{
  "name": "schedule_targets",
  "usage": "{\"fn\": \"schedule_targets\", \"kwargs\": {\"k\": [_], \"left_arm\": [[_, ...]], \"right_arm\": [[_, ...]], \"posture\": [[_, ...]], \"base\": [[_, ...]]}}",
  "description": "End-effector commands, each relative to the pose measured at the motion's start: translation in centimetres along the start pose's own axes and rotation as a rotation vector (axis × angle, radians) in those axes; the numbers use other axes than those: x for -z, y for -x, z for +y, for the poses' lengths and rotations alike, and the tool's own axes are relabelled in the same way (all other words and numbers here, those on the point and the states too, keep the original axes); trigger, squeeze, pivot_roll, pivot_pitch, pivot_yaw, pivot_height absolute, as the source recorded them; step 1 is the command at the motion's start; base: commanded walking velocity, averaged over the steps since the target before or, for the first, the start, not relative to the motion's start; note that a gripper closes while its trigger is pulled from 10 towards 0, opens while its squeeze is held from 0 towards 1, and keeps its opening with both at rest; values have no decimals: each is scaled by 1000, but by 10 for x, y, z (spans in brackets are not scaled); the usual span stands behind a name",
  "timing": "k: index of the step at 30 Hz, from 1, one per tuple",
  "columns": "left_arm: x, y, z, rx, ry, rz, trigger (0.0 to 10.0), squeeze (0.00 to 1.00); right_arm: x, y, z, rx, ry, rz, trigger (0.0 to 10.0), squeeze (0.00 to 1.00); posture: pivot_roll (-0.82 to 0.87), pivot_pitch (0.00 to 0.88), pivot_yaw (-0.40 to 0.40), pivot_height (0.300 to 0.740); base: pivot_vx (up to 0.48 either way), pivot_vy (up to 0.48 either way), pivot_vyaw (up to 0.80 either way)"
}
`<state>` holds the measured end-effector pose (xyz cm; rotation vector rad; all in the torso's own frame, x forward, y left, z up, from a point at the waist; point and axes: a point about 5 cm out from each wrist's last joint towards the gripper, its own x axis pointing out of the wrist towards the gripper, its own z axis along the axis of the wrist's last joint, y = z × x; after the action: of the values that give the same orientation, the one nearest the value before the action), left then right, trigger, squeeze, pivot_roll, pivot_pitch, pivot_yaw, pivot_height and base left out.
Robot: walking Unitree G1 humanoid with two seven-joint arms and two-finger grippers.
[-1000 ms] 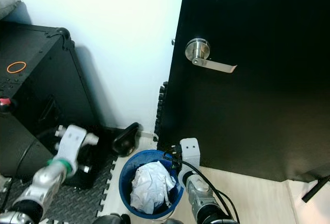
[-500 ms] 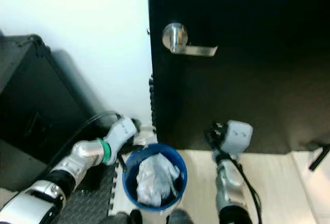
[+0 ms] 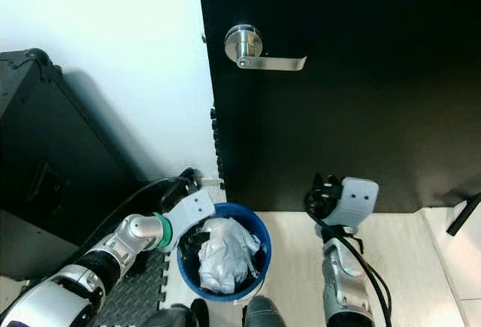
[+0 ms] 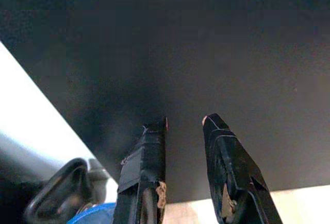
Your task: Clean up the room
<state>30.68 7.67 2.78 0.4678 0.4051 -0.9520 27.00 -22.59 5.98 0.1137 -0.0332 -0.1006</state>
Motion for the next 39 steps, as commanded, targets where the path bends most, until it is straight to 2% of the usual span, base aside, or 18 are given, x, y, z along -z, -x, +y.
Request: {"fn": "schedule_targets", "kwargs": {"k": [1, 5, 11, 12, 17, 18, 19, 20, 21, 23, 24, 29, 32, 33, 35, 36, 38, 39], "left_arm": [[6, 6, 4, -47, 58, -29, 10000, 0], [16, 14, 6, -78, 138, -65, 10000, 0], [35, 22, 3, -131, 205, -33, 10000, 0], [36, 22, 3, -133, 228, -36, 10000, 1000], [27, 16, 5, -141, 211, -40, 10000, 1000], [25, 15, 7, -151, 205, -37, 10000, 263], [25, 15, 7, -151, 205, -37, 10000, 263], [23, 15, 9, -157, 204, -35, 10000, 686], [23, 15, 10, -160, 207, -35, 10000, 1000], [22, 17, 14, -192, 178, -24, 10000, 1000], [21, 19, 17, -211, 168, -36, 10000, 0], [34, 34, 22, -276, 91, -29, 10000, 0], [44, 41, 22, -317, 105, -17, 10000, 0], [58, 52, 24, -411, 139, 10, 10000, 0], [84, 75, 30, -629, 317, 31, 10000, 0], [84, 75, 30, -629, 317, 31, 10000, 0], [93, 83, 31, -722, 404, 36, 10000, 0], [105, 95, 34, -876, 559, 28, 10000, 0]], "right_arm": [[7, 1, 7, -27, -12, 44, 10000, 0], [11, -1, 18, -77, -14, 75, 10000, 0], [11, -6, 30, -116, -20, 84, 10000, 0], [11, -7, 32, -122, -22, 86, 10000, 0], [11, -8, 35, -131, -25, 92, 10000, 0], [11, -8, 35, -133, -26, 93, 10000, 0], [11, -8, 35, -133, -26, 93, 10000, 0], [11, -8, 36, -134, -27, 94, 10000, 0], [11, -8, 36, -135, -27, 96, 10000, 0], [12, -7, 36, -137, -25, 100, 10000, 0], [12, -6, 36, -138, -25, 100, 10000, 0], [15, -5, 40, -168, -13, 110, 10000, 0], [18, -3, 45, -200, -7, 125, 10000, 0], [25, 0, 53, -250, -5, 157, 10000, 0], [42, 11, 69, -368, 0, 239, 10000, 0], [42, 11, 69, -368, 0, 239, 10000, 0], [49, 16, 76, -423, 3, 275, 10000, 0], [56, 22, 89, -511, 16, 306, 10000, 0]], "posture": [[-173, 99, 110, 730], [-160, 92, 98, 730], [-151, 88, 87, 730], [-149, 86, 86, 730], [-154, 83, 85, 730], [-155, 84, 83, 730], [-155, 84, 83, 730], [-155, 84, 83, 730], [-153, 86, 82, 730], [-151, 86, 82, 730], [-145, 86, 83, 730], [-126, 85, 84, 730], [-117, 81, 81, 730], [-101, 76, 75, 730], [-78, 65, 58, 730], [-78, 65, 58, 730], [-63, 61, 45, 730], [-35, 52, 12, 730]], "base": [[0, 0, 0], [0, 0, 0], [0, 0, 0], [0, 0, 0], [0, 0, 0], [0, 0, 0], [0, 0, 0], [0, 0, 0], [0, 0, 0], [0, 0, 0], [0, 0, 0], [0, 0, 0], [0, 0, 0], [0, 0, 0], [0, 0, 0], [0, 0, 0], [0, 0, 0], [0, 0, 0]]}}
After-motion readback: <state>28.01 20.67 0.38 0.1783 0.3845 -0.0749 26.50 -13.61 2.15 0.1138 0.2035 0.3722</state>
